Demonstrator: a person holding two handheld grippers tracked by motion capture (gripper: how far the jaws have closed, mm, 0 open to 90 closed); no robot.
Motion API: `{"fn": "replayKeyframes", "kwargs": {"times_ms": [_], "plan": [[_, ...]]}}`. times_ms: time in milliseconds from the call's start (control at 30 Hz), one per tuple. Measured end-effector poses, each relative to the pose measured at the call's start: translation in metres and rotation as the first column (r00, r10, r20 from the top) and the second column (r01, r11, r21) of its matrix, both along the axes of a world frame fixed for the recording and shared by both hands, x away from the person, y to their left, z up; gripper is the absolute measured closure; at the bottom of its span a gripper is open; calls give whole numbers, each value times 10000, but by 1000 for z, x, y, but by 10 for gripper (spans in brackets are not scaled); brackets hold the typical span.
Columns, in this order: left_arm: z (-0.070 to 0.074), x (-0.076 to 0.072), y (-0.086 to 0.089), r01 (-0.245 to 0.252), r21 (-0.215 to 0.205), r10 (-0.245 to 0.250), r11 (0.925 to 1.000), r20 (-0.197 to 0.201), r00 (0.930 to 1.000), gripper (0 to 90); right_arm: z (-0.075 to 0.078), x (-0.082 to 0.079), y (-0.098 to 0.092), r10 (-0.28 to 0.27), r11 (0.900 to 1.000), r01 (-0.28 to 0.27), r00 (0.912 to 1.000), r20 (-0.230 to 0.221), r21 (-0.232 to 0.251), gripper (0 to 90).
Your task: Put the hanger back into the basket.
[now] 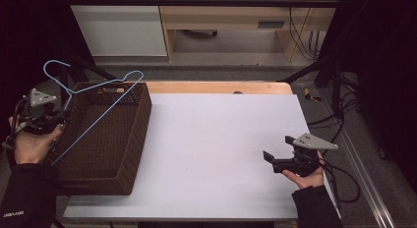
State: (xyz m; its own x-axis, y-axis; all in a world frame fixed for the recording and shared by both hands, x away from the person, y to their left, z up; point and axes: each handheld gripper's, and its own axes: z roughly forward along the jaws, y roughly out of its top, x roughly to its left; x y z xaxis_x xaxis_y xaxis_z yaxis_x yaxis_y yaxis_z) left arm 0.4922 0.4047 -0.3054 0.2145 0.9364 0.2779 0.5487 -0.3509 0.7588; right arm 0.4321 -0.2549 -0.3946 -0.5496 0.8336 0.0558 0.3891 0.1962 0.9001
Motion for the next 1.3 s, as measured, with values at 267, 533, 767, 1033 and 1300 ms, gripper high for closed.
{"fn": "replayKeyframes", "kwargs": {"times_ms": [267,533,767,1033,1300], "plan": [[-20,7,4,-321,274,332,9991,-402,9986,870,0,0,0,8,10000,-8,10000,9,-14,34],[-43,8,4,-386,418,419,9984,-807,9959,870,-1,0,0,27,10000,-27,10000,-14,-79,34],[-59,8,1,-388,468,447,9982,-1324,9902,870,-1,0,0,17,10000,-17,10000,-7,-86,34],[-75,13,-3,-444,682,578,9967,-2087,9763,868,0,0,0,-16,10000,16,10000,2,-82,34],[-80,15,-4,-453,341,527,9984,-2632,9633,772,-1,0,0,-3,9999,3,10000,0,-101,34]]}}
